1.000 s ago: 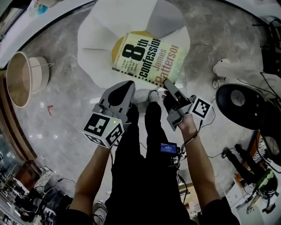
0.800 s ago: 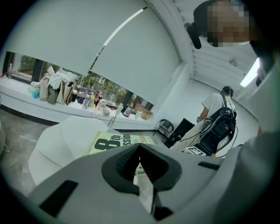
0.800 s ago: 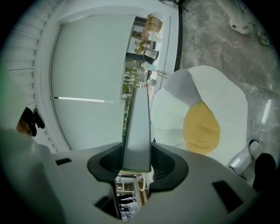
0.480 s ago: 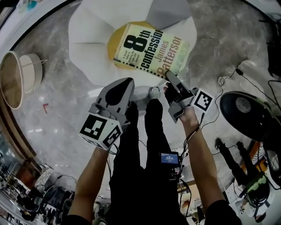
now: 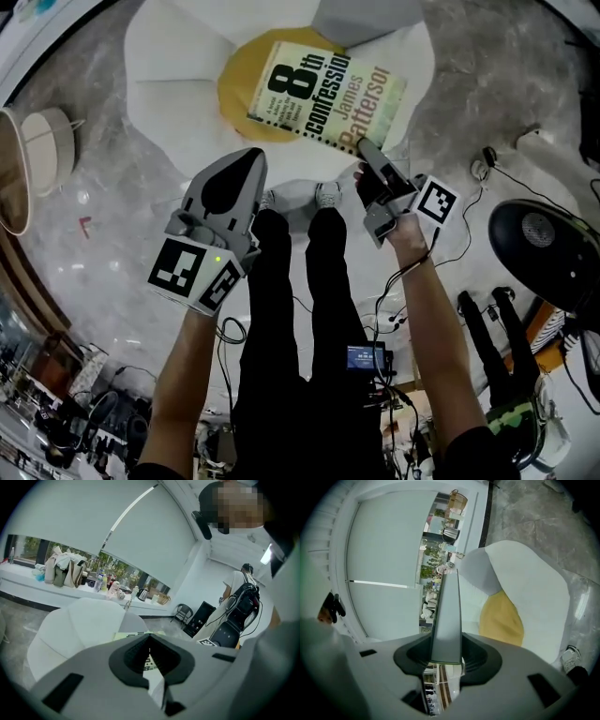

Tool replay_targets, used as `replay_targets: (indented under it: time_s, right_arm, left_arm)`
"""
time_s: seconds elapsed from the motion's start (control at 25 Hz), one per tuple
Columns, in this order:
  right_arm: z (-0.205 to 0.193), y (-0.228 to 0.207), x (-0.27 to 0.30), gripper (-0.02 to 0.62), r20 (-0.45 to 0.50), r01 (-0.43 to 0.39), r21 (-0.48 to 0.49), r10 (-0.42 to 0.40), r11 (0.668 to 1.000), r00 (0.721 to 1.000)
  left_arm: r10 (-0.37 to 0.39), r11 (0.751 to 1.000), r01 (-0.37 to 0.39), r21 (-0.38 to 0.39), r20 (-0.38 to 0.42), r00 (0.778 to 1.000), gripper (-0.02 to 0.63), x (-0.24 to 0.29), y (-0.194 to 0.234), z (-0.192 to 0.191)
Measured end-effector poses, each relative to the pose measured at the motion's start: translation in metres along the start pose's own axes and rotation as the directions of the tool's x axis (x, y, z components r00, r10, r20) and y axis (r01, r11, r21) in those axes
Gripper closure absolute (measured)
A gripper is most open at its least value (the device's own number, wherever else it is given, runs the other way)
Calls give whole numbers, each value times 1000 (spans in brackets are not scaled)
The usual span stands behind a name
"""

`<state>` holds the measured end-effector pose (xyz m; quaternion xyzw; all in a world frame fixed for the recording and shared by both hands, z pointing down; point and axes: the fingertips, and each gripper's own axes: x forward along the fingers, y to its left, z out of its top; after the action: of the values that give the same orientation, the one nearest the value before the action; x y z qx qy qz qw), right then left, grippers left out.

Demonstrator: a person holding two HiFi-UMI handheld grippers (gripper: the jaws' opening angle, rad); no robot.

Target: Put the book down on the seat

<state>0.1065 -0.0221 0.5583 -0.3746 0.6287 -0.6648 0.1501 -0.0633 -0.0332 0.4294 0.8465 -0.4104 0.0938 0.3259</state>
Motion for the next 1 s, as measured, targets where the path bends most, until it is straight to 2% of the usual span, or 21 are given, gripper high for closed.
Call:
replay_targets:
  time_s: [0.28,0.48,1.0]
  right_arm:
    - [-3,4,-1,417,7,6,-22,-6,1000,1000]
    - [0,8,-2,417,-9,51,-62,-52,997,999]
    - [-1,30,-5,417,-13,102,-128,-104,987,994]
  left_arm:
    - [-15,1000,15,10,-15,1000,595,-24,-17,-1]
    - [-36,999,36,21,-16,999,595,-42,-31,13]
    - [-64,996,63,57,8,998,595,-89,-60,42]
